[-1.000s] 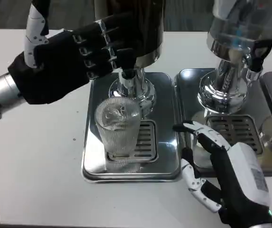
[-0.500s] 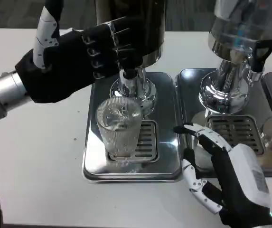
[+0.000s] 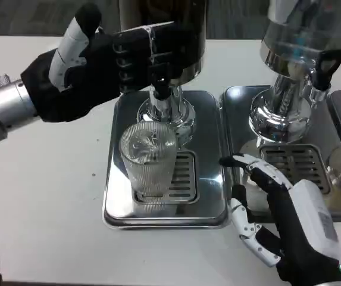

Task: Grasp the cup under the faucet to collect the drink, then remove the cup.

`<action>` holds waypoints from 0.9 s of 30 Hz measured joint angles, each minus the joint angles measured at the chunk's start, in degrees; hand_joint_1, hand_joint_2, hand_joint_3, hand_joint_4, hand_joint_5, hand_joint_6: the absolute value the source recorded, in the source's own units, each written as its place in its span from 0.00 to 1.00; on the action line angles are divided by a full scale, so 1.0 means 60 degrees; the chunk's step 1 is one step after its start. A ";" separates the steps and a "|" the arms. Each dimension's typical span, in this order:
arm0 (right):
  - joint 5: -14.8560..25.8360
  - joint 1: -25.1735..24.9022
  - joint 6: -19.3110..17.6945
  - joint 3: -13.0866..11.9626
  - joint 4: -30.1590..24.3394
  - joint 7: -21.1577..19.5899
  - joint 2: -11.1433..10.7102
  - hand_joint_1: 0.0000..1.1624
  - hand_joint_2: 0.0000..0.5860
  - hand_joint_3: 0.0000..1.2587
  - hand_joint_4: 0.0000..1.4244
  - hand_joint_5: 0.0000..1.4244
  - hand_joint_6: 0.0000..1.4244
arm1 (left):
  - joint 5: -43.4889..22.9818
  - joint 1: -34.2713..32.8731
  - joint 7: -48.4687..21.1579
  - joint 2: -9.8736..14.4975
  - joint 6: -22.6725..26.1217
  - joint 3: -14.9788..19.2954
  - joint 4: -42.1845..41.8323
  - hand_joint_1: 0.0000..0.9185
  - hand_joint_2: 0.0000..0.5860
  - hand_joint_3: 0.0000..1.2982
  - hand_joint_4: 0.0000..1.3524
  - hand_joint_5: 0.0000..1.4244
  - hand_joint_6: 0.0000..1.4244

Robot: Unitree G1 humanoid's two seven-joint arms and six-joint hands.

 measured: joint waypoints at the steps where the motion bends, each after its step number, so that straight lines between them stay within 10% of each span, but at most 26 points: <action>1: 0.0002 -0.0006 0.0000 0.0000 0.0000 0.0001 -0.0003 0.40 0.98 0.28 0.16 0.14 0.21 | 0.0012 0.0016 0.0020 0.0010 -0.0063 -0.0022 -0.0038 0.00 0.07 0.11 0.02 0.05 0.04; 27: 0.0195 -0.0038 0.0000 -0.0226 -0.0001 0.0215 -0.0008 0.40 0.98 0.27 0.16 0.14 0.21 | 0.0348 0.0549 0.0170 0.0260 -0.1430 -0.0377 -0.0554 0.00 0.08 0.13 0.03 0.05 0.04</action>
